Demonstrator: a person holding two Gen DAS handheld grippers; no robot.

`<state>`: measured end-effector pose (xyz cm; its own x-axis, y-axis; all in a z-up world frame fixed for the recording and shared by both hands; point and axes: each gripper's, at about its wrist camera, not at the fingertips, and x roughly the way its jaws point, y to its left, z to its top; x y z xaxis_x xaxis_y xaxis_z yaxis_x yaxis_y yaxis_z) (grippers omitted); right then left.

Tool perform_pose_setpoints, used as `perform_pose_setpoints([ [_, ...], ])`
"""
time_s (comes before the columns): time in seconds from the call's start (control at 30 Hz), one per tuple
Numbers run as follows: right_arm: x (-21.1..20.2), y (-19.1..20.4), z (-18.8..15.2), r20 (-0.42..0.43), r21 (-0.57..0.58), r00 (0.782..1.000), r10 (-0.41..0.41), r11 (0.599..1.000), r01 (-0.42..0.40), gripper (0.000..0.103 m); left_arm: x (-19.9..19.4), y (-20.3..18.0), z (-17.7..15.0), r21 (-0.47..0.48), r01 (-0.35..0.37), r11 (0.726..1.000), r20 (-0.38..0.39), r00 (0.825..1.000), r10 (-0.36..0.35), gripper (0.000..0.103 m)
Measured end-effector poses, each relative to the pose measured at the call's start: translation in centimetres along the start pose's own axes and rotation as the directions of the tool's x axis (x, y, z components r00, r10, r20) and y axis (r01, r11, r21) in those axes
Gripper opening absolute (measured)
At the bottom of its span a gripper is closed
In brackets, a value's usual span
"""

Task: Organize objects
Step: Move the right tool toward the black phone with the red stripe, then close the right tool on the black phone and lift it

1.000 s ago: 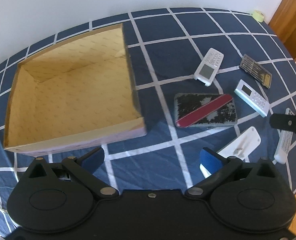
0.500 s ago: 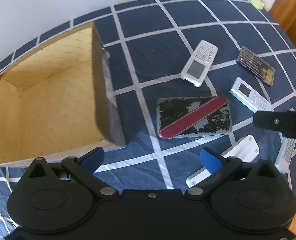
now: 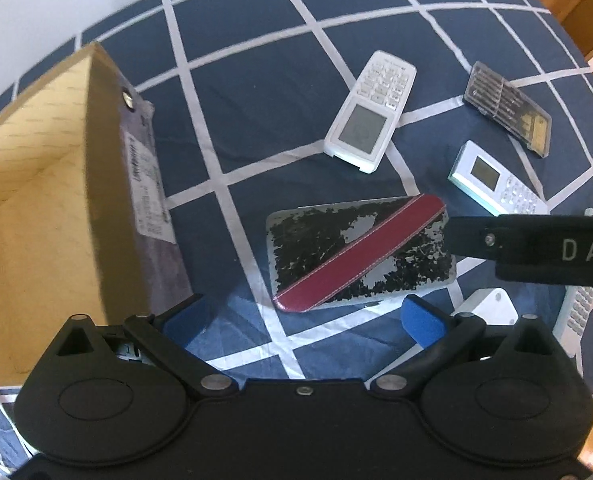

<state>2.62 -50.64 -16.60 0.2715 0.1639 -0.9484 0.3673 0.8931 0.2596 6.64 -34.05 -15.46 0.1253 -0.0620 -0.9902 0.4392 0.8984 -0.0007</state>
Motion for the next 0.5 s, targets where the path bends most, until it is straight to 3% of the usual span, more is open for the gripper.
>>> perform_pose_setpoints([
  [0.5,6.3,1.0,2.3,-0.121,0.006,0.993,-0.009,1.000,0.010,0.100,5.3,1.5,2.3,-0.041,0.075,0.996,-0.103,0.992,-0.079,0.103],
])
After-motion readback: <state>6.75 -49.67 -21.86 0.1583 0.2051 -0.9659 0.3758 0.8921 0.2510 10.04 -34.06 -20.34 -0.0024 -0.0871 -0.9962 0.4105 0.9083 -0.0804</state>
